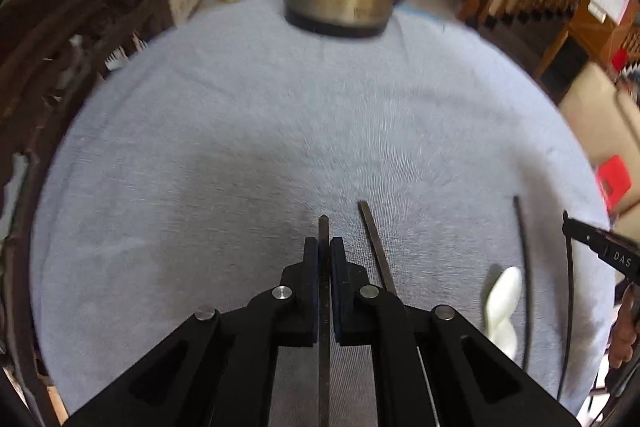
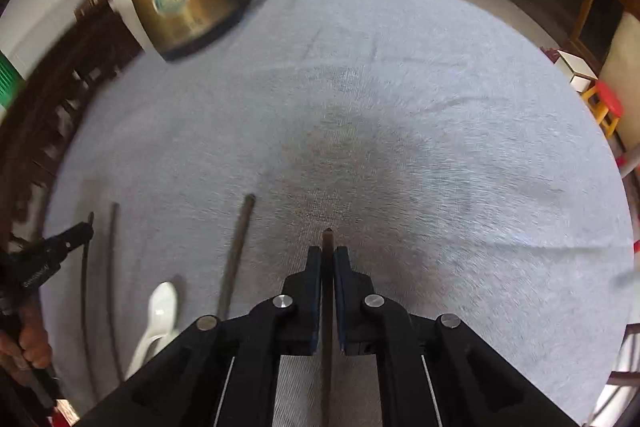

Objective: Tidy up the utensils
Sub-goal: 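Raise both chopsticks over the dark holder, drop them in, open both grippers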

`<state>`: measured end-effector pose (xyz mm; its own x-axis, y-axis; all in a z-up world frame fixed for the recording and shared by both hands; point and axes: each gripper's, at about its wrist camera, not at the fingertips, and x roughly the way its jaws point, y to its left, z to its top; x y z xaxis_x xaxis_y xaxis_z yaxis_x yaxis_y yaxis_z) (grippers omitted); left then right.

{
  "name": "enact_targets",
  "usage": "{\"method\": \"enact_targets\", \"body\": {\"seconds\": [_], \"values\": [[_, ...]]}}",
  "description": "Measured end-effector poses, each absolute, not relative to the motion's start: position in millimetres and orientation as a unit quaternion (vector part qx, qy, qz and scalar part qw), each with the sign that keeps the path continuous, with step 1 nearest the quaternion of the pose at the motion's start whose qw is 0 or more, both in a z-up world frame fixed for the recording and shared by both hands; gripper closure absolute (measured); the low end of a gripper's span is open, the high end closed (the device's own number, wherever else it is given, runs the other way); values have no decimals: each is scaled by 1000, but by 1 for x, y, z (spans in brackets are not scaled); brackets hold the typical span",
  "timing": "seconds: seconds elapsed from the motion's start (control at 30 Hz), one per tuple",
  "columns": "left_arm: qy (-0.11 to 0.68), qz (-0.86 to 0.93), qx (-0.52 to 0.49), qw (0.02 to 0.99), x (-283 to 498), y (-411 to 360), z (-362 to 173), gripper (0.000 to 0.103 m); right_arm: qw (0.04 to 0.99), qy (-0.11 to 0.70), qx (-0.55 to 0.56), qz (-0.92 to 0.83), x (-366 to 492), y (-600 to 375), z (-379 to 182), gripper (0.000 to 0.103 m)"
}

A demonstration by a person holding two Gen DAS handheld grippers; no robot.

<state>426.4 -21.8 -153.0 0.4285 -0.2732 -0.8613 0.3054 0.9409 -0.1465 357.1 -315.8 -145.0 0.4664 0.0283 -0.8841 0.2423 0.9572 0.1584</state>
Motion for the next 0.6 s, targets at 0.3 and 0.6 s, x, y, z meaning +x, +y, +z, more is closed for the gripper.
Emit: {"method": "enact_targets", "body": {"seconds": [0.3,0.6], "values": [[360,-156,-22,920,336,29,-44,98,913,362,181,-49,264,-324,-69,96],[237,-142,-61,959,226,60,16,98,961,196,170,-93,153,-295,-7,96]]}}
